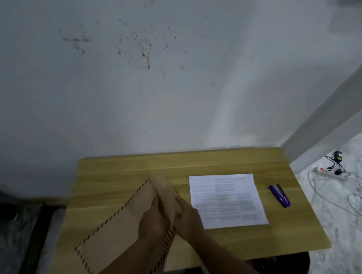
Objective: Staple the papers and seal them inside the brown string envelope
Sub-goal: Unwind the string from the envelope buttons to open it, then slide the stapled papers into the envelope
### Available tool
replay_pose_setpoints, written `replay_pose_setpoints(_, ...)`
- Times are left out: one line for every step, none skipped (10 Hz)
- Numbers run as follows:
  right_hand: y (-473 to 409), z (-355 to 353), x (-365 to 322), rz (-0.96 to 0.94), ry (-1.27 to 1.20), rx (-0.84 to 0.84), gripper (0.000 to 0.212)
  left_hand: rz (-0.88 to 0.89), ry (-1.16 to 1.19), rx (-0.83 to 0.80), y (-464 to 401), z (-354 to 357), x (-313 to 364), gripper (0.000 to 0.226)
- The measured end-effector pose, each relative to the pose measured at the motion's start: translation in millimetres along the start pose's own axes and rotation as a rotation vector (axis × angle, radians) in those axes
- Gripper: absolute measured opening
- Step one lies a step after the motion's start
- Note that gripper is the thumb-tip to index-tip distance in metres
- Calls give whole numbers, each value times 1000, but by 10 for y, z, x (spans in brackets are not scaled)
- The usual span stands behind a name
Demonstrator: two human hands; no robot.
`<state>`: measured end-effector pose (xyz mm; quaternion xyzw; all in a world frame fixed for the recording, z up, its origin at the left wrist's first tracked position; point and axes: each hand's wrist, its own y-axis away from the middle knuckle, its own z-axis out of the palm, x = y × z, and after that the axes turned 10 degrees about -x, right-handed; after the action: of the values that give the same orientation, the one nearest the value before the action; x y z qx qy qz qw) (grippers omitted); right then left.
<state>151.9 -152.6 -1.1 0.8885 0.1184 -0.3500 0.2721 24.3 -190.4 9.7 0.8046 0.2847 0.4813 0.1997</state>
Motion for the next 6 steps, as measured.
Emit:
replay_pose_setpoints(-86, -173, 123, 0, -7, -71, 52, 38, -35, 36, 195, 144, 195, 39)
replay_pose_setpoints(-194, -342, 172, -7, -8, -126, 50, 161, -169, -1, 313, 209, 317, 41)
replay_pose_setpoints(-249, -496, 175, 21, -91, -175, 45, 217, -486, -28, 313, 217, 418, 70)
replay_pose_setpoints(-312, -581, 269, 55, -115, -156, 44, 182, -640, -10, 287, 219, 466, 79)
replay_pose_setpoints(-312, -623, 341, 48, -97, -164, 47, 160, -649, 19, 268, 247, 450, 90)
replay_pose_setpoints(-313, -662, 385, 32, -98, -185, 49, 177, -652, 33, 183, 296, 370, 101)
